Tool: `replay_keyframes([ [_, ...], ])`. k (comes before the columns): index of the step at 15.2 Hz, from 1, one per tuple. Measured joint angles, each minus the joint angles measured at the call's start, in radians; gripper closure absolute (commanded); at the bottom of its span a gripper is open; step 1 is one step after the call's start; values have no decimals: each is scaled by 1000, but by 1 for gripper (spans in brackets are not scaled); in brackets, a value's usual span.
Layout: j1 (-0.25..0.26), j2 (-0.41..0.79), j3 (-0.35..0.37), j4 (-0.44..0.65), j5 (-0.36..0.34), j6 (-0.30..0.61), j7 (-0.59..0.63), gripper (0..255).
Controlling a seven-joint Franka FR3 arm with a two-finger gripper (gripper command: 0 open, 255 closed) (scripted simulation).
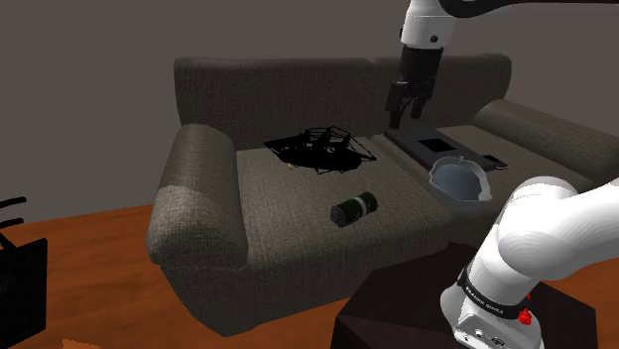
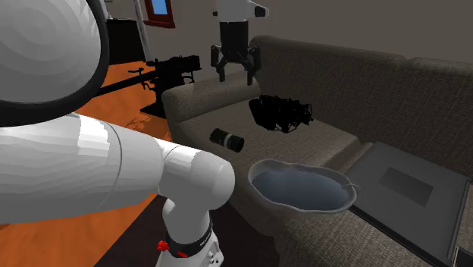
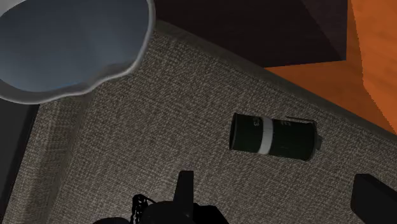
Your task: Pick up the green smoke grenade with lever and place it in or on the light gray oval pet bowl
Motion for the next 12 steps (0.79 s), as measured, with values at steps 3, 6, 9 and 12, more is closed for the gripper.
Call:
replay_keyframes([
  [3, 29, 6, -12, -40, -12, 51, -67, 0],
  [6, 92, 5, -41, -132, -42, 157, -227, 0],
  [9, 157, 28, -82, -216, -79, 283, -405, 0],
  [12, 220, 48, -123, -298, -115, 404, -580, 0],
])
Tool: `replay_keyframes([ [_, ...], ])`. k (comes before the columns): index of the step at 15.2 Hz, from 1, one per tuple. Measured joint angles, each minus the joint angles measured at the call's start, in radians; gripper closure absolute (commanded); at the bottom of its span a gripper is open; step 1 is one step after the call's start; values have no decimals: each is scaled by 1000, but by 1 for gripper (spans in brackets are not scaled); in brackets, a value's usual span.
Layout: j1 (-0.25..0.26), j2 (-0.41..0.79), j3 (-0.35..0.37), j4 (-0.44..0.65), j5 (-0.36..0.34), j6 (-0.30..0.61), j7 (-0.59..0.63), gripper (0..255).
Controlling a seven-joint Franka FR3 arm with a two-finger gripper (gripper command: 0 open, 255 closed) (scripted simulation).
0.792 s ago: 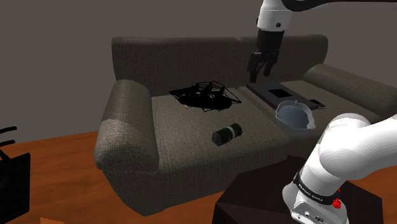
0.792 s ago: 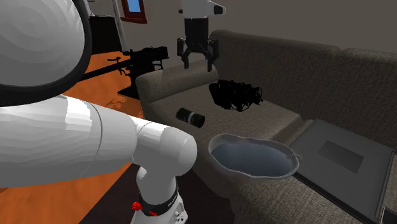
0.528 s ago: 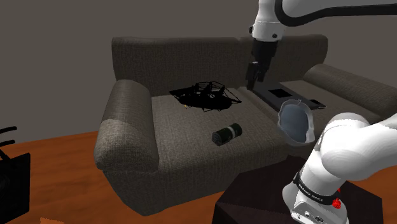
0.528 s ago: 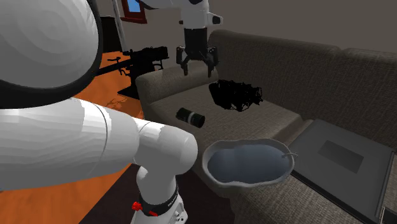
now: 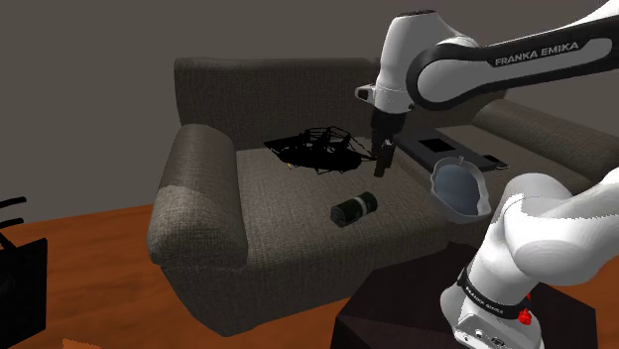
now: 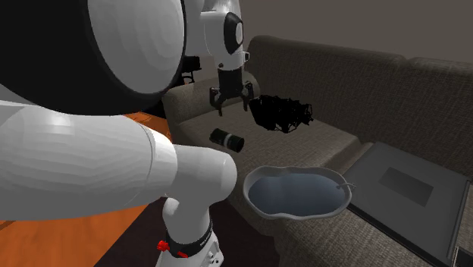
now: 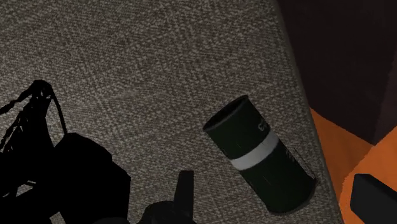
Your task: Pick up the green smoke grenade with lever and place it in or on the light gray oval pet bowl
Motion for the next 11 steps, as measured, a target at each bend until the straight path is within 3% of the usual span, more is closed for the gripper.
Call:
replay_keyframes([
  [8, 162, 131, -124, -173, -98, 353, -454, 0],
  [11, 176, 178, -144, -196, -114, 430, -500, 0],
])
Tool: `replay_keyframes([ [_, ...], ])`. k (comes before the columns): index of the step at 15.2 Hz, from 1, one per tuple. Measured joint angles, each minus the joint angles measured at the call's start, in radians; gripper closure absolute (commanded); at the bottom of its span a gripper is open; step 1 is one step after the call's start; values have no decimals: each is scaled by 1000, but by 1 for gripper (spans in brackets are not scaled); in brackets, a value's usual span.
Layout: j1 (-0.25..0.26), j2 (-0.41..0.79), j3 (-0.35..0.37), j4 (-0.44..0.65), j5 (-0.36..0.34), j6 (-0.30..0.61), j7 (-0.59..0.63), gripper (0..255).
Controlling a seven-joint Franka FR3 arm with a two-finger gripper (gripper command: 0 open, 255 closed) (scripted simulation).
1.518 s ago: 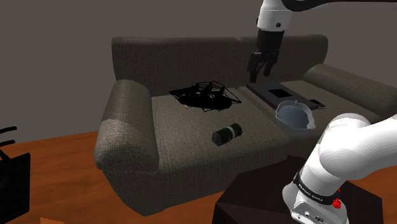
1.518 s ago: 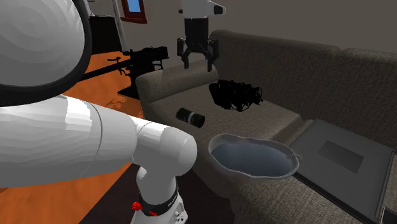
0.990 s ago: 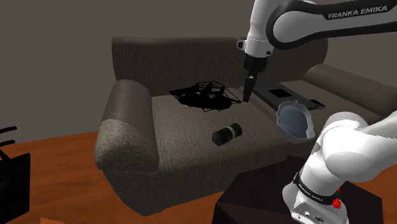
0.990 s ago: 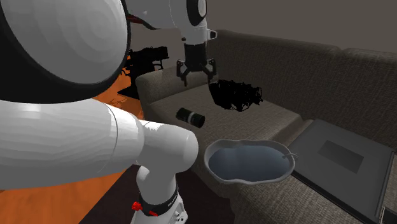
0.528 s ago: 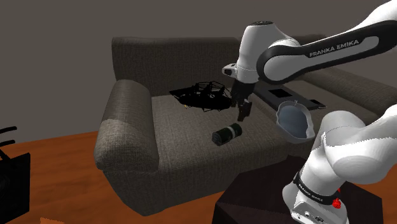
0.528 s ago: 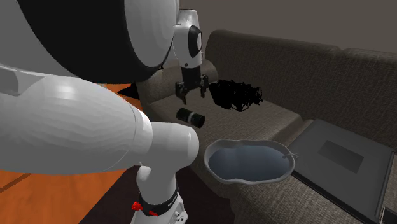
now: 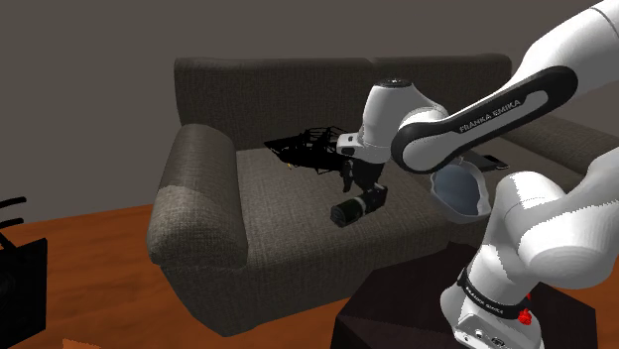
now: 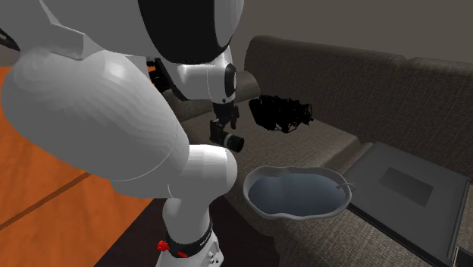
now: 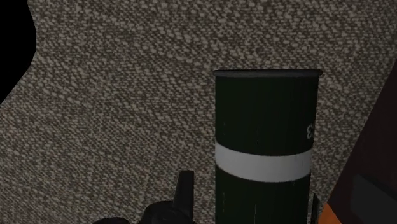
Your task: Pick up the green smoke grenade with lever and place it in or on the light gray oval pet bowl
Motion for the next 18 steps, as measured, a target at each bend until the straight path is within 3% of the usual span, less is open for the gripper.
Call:
replay_keyframes([
  [5, -2, 72, -18, -28, -14, 101, -7, 0],
  [11, 1, 87, -19, -29, -14, 119, -5, 0],
  [12, 1, 87, -19, -29, -14, 119, -5, 255],
  [18, 1, 87, -18, -29, -14, 118, -5, 255],
])
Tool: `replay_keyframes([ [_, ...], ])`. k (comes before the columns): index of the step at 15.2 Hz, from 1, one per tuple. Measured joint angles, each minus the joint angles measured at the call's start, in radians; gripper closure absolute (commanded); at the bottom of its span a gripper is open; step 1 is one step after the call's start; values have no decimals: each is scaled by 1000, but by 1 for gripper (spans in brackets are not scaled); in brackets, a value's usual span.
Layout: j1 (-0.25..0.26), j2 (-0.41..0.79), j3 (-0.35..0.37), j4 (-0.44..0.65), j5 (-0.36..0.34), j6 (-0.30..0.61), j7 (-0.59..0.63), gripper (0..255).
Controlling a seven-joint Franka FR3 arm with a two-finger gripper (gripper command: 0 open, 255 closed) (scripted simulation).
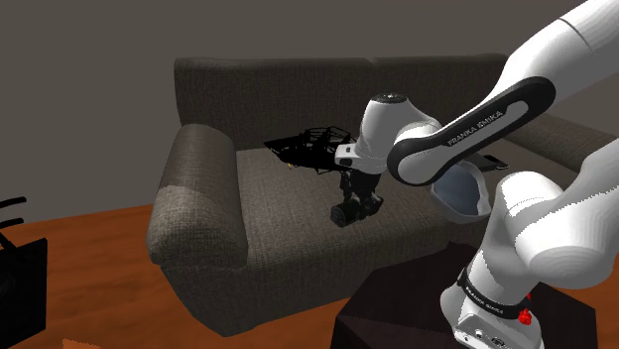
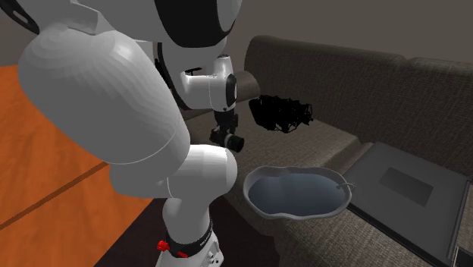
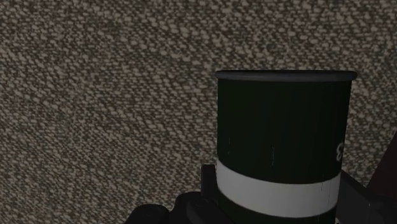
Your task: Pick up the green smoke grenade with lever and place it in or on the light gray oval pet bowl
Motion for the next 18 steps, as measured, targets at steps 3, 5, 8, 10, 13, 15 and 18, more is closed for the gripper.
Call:
replay_keyframes([
  [3, 0, 0, 0, 0, 0, 0, 0, 255],
  [5, 0, -7, 1, 3, 1, -10, -1, 255],
  [8, -1, -46, 5, 16, 5, -61, -6, 255],
  [10, 1, -69, 10, 29, 11, -98, -7, 255],
  [13, 6, -100, 19, 54, 20, -153, -8, 255],
  [15, 5, -123, 22, 67, 23, -189, -12, 255],
  [18, 8, -154, 31, 89, 31, -242, -12, 255],
])
